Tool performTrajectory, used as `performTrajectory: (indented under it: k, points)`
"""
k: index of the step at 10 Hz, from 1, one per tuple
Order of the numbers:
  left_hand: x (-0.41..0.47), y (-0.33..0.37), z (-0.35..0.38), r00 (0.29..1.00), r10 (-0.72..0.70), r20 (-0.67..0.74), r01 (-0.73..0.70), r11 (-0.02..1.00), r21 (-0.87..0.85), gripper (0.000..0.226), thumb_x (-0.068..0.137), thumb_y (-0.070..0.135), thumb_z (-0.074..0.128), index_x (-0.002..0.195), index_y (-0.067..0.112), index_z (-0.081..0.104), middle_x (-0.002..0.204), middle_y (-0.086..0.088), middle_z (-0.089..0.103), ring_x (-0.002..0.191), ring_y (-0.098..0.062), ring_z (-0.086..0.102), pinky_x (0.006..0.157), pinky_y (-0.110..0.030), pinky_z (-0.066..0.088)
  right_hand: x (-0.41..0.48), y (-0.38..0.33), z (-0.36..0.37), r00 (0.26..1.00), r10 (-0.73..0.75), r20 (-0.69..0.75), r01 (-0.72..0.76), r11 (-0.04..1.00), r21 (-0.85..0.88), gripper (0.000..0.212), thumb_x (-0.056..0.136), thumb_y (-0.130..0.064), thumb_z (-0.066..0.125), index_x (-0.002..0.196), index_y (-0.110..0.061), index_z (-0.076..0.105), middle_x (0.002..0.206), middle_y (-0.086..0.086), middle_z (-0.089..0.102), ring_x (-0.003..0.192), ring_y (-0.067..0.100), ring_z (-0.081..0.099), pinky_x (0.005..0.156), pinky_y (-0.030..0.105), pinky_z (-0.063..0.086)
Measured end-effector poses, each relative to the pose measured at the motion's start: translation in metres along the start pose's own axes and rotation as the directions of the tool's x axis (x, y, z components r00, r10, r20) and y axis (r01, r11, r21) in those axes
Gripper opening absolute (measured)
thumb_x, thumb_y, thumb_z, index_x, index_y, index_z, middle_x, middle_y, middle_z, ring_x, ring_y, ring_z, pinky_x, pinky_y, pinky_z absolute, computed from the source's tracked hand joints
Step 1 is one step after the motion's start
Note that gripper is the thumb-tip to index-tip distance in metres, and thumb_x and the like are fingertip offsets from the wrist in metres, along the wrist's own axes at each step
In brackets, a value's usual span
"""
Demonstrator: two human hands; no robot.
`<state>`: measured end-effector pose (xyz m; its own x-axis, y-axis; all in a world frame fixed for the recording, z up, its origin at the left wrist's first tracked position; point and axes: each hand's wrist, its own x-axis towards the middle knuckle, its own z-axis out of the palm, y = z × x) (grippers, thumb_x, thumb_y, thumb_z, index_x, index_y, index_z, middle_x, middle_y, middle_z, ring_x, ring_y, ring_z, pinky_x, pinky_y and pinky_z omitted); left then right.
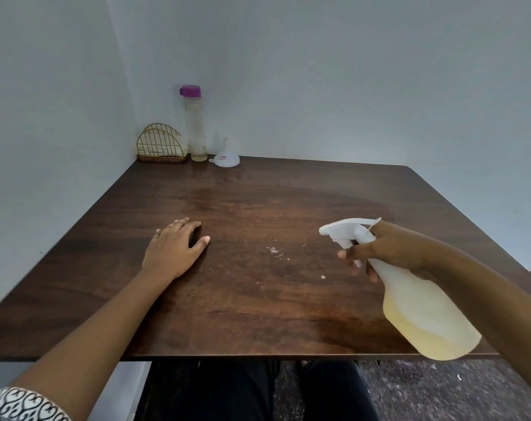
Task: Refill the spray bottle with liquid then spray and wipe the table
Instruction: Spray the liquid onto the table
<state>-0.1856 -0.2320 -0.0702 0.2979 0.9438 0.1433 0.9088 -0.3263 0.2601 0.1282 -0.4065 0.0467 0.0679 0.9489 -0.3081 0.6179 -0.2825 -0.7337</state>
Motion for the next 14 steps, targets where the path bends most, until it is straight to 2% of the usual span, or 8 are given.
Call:
performTrajectory:
  k: [1, 3, 5, 7, 9, 10, 12, 14]
  points:
    - [0.000, 0.000, 0.000, 1.000, -0.002, 0.001, 0.002, 1.000, 0.003, 0.056, 0.094, 0.054, 0.040, 0.143, 0.025, 0.041, 0.154, -0.005, 0.033, 0.144, -0.021, 0.027, 0.116, -0.046, 0.020, -0.002, -0.001, -0.006, 0.996, -0.010, 0.084, 0.003, 0.997, 0.082, 0.027, 0.089, -0.021, 0.062, 0.117, -0.023, 0.060, 0.097, 0.016, 0.066, 0.061, 0.019, 0.060, 0.060, 0.030, 0.052]
    - [0.000, 0.000, -0.001, 1.000, 0.004, 0.005, -0.004, 1.000, 0.004, 0.056, 0.094, 0.053, 0.040, 0.143, 0.025, 0.040, 0.154, -0.005, 0.033, 0.144, -0.021, 0.027, 0.116, -0.047, 0.020, 0.004, 0.002, 0.000, 0.998, 0.032, -0.057, -0.028, 0.997, 0.065, 0.025, 0.086, -0.023, 0.066, 0.110, -0.017, 0.061, 0.074, 0.013, 0.063, 0.058, 0.020, 0.055, 0.053, 0.028, 0.050]
    - [0.001, 0.000, 0.000, 1.000, 0.002, -0.002, -0.002, 1.000, 0.005, 0.056, 0.094, 0.054, 0.040, 0.143, 0.025, 0.041, 0.154, -0.004, 0.034, 0.143, -0.021, 0.028, 0.116, -0.047, 0.020, 0.001, -0.002, -0.006, 0.994, 0.026, 0.110, -0.042, 0.989, 0.144, 0.023, 0.087, -0.023, 0.062, 0.110, -0.025, 0.060, 0.100, 0.015, 0.067, 0.055, 0.013, 0.059, 0.057, 0.028, 0.052]
    - [0.002, -0.001, 0.001, 1.000, 0.002, 0.003, -0.002, 1.000, 0.008, 0.057, 0.094, 0.055, 0.039, 0.143, 0.026, 0.040, 0.154, -0.004, 0.034, 0.143, -0.021, 0.028, 0.116, -0.046, 0.021, 0.007, -0.001, -0.002, 0.999, 0.003, 0.034, -0.006, 0.996, 0.092, 0.018, 0.087, -0.026, 0.064, 0.104, -0.029, 0.059, 0.071, 0.010, 0.063, 0.051, 0.013, 0.055, 0.050, 0.024, 0.049]
    - [0.002, -0.001, 0.001, 1.000, 0.002, -0.003, -0.002, 1.000, 0.004, 0.057, 0.094, 0.055, 0.040, 0.143, 0.026, 0.041, 0.154, -0.003, 0.034, 0.143, -0.020, 0.027, 0.116, -0.046, 0.021, 0.001, -0.005, -0.013, 0.989, -0.018, 0.144, -0.003, 0.990, 0.144, 0.024, 0.088, -0.025, 0.062, 0.111, -0.019, 0.062, 0.100, 0.014, 0.068, 0.061, 0.016, 0.058, 0.057, 0.028, 0.050]
    - [0.001, 0.000, 0.001, 1.000, 0.001, -0.011, -0.001, 1.000, -0.006, 0.056, 0.094, 0.054, 0.040, 0.142, 0.025, 0.041, 0.154, -0.004, 0.034, 0.144, -0.020, 0.027, 0.116, -0.046, 0.020, 0.006, -0.004, -0.011, 0.998, 0.008, 0.065, -0.013, 0.997, 0.076, 0.036, 0.080, -0.033, 0.071, 0.111, -0.016, 0.063, 0.090, 0.019, 0.066, 0.061, 0.021, 0.056, 0.054, 0.029, 0.049]
    - [0.000, 0.000, 0.000, 1.000, 0.007, -0.018, -0.008, 1.000, -0.028, 0.055, 0.094, 0.052, 0.041, 0.142, 0.024, 0.042, 0.153, -0.004, 0.035, 0.143, -0.020, 0.028, 0.116, -0.046, 0.021, 0.008, -0.003, -0.008, 0.998, 0.037, 0.043, -0.038, 0.999, 0.018, 0.019, 0.089, -0.025, 0.062, 0.106, -0.015, 0.064, 0.082, 0.013, 0.067, 0.066, 0.022, 0.059, 0.056, 0.027, 0.051]
    - [-0.001, -0.001, 0.000, 1.000, 0.006, -0.018, -0.006, 1.000, -0.028, 0.055, 0.094, 0.052, 0.042, 0.141, 0.024, 0.043, 0.153, -0.004, 0.035, 0.143, -0.020, 0.029, 0.115, -0.046, 0.021, 0.012, -0.006, -0.002, 0.997, 0.068, -0.044, -0.069, 0.997, -0.033, 0.021, 0.086, -0.029, 0.066, 0.103, -0.017, 0.064, 0.069, 0.007, 0.064, 0.053, 0.015, 0.056, 0.052, 0.025, 0.049]
